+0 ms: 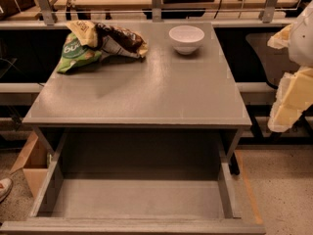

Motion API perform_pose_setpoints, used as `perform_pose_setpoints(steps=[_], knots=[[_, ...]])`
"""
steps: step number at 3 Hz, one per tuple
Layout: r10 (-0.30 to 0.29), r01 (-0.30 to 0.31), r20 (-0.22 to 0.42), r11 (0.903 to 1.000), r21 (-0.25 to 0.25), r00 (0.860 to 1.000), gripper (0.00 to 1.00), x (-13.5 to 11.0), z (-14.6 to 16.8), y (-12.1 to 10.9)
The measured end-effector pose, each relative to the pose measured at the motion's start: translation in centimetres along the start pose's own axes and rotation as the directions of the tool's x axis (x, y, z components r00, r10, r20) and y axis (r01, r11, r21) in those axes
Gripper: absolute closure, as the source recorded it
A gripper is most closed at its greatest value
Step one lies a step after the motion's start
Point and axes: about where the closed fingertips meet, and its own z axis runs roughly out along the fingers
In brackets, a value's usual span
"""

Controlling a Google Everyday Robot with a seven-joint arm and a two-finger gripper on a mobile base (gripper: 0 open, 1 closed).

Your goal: Place brown chip bag into top drawer

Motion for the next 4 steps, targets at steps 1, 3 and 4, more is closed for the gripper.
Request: perform_pose_setpoints(steps=[1, 3, 4], knots=[[0.000, 0.000, 0.000, 1.0000, 0.000, 1.000, 0.00, 0.0, 0.0, 0.0], [-0.008, 0.003, 0.112, 0.9992, 0.040, 0.994, 0.00, -5.3, 0.7, -4.2], [0.034, -0.049, 0.244, 0.9970, 0.059, 0.969, 0.00, -9.9, 1.3, -6.8]])
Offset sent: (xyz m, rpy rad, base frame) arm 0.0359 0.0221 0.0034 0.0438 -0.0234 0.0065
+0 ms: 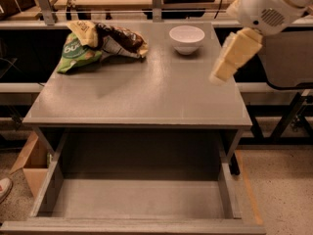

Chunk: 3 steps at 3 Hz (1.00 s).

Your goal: Place brown chip bag into top drawer

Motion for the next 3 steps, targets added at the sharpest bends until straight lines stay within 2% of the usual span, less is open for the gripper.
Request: perform_pose_setpoints(steps=[1, 2, 3], knots=[[0.103, -0.110, 0.113, 0.9926, 0.051, 0.988, 0.00, -4.5, 3.1, -2.0], [0.153, -0.170, 0.168, 0.9808, 0.095, 0.974, 0.00, -5.8, 2.7, -3.3], [0.153, -0.170, 0.168, 0.9808, 0.095, 0.974, 0.00, -5.8, 2.7, -3.3]])
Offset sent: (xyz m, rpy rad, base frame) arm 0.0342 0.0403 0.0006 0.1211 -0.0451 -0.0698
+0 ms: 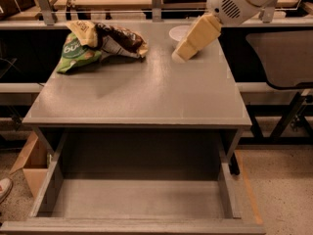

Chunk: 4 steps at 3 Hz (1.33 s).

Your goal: Place brown chip bag into top drawer

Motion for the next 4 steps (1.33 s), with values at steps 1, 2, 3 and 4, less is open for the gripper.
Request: perform_pose_setpoints(steps=[1, 2, 3, 4], knots=[[0.013, -0.013, 0.041, 0.9999, 0.000, 0.999, 0.00, -0.7, 1.5, -0.8], [0.025, -0.025, 0.110, 0.9997, -0.007, 0.994, 0.00, -2.7, 4.7, -2.0], [0.010, -0.014, 0.138, 0.9995, 0.030, 0.990, 0.00, -5.5, 8.3, -1.8], [-0.028, 0.018, 0.109, 0.9958, 0.089, 0.994, 0.00, -7.7, 13.2, -1.1]])
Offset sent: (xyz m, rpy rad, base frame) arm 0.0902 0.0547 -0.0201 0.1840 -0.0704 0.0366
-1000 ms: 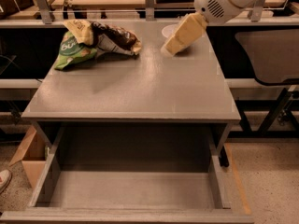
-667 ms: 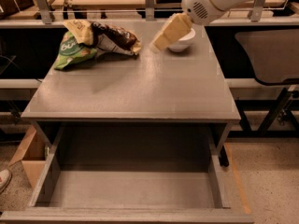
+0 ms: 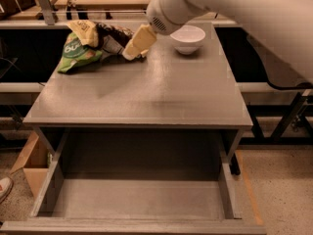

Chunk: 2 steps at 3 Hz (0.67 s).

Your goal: Place brown chip bag into top drawer

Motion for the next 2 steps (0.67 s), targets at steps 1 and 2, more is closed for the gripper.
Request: perform_pose_setpoints(steps=[1, 2], knots=[[-0.086, 0.089, -0.036, 0.9920, 0.090, 0.996, 0.00, -2.8, 6.2, 0.4], [-0.141, 0.148, -0.056, 0.9792, 0.139, 0.988, 0.00, -4.1, 9.2, -0.7]])
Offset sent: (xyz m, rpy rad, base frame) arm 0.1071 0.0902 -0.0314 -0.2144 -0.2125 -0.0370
